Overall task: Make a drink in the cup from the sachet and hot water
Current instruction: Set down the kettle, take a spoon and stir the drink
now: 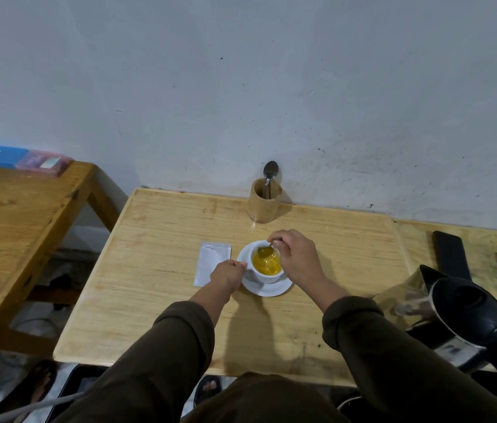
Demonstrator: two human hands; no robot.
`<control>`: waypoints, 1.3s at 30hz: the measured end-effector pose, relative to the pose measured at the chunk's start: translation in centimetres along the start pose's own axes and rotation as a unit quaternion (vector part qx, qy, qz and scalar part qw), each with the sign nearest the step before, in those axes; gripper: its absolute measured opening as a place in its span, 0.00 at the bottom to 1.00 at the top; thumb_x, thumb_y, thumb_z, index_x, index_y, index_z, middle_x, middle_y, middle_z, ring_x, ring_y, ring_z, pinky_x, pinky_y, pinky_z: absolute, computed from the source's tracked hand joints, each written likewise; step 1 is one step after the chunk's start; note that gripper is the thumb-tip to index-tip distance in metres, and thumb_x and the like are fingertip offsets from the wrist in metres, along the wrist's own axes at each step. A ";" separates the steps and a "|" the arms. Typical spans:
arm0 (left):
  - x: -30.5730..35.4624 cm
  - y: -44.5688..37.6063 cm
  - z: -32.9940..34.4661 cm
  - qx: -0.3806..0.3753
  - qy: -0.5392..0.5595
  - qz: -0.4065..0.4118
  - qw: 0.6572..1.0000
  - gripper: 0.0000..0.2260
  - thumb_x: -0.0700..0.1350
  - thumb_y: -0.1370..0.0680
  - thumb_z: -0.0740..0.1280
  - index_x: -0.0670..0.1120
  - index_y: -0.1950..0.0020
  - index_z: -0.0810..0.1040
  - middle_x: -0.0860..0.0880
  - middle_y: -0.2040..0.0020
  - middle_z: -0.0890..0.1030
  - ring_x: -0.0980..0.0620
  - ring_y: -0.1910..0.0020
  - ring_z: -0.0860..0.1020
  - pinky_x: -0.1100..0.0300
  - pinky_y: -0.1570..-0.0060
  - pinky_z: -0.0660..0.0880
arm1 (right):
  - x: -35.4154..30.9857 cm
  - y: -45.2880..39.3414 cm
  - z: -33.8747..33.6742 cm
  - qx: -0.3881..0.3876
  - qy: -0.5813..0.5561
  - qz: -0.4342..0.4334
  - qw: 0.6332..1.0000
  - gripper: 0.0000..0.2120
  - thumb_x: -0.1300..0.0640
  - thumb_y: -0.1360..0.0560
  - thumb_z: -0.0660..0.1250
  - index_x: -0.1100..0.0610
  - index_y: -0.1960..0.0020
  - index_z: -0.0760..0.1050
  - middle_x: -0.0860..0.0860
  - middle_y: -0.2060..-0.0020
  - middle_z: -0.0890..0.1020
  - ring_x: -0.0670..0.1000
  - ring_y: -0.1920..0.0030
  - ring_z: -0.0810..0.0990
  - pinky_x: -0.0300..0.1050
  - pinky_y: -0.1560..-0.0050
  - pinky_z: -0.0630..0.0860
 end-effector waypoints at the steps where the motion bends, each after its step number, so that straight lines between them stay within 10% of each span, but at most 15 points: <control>1: 0.0 0.0 0.0 0.000 -0.001 0.002 1.000 0.17 0.51 0.20 0.61 0.39 0.41 0.77 0.35 0.40 0.79 0.36 0.41 0.77 0.48 0.41 0.75 | -0.2 0.1 0.1 -0.008 -0.011 -0.006 1.000 0.10 0.63 0.23 0.60 0.58 0.50 0.80 0.55 0.50 0.82 0.52 0.49 0.79 0.38 0.50 0.69; 18: 0.2 1.1 0.0 -0.004 -0.030 0.035 0.999 0.20 0.53 0.19 0.56 0.42 0.35 0.75 0.42 0.37 0.78 0.41 0.36 0.74 0.50 0.34 0.71 | 2.6 3.8 -2.6 -0.008 -0.047 0.166 0.985 0.11 0.52 0.25 0.66 0.59 0.56 0.81 0.49 0.68 0.81 0.51 0.63 0.79 0.47 0.54 0.76; 24: -0.2 2.1 0.0 0.018 -0.037 0.079 0.996 0.20 0.54 0.19 0.54 0.44 0.35 0.74 0.42 0.36 0.78 0.41 0.36 0.73 0.51 0.35 0.68 | 3.7 7.0 -3.6 -0.038 -0.023 0.220 0.975 0.10 0.61 0.25 0.64 0.63 0.59 0.83 0.48 0.73 0.80 0.37 0.79 0.76 0.24 0.73 0.70; 33: -1.7 3.1 0.4 0.066 0.021 0.077 0.995 0.21 0.51 0.19 0.57 0.43 0.28 0.67 0.40 0.32 0.75 0.39 0.32 0.71 0.51 0.33 0.66 | 6.0 13.0 -1.3 -0.079 -0.028 0.353 0.932 0.10 0.61 0.34 0.74 0.52 0.63 0.74 0.55 0.57 0.82 0.54 0.53 0.80 0.43 0.59 0.73; 39: -2.0 3.2 0.5 0.070 0.004 0.097 0.993 0.20 0.45 0.21 0.64 0.42 0.30 0.69 0.43 0.34 0.78 0.43 0.33 0.74 0.55 0.34 0.67 | 7.4 14.7 0.5 -0.017 -0.136 0.401 0.906 0.11 0.64 0.33 0.73 0.51 0.68 0.77 0.56 0.60 0.82 0.52 0.57 0.77 0.44 0.54 0.72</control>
Point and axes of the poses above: each hand's wrist, its own y-axis away from the middle knuckle, its own z-axis out of the palm, x = y × z, the point moved 6 cm from there along -y, towards the middle knuckle
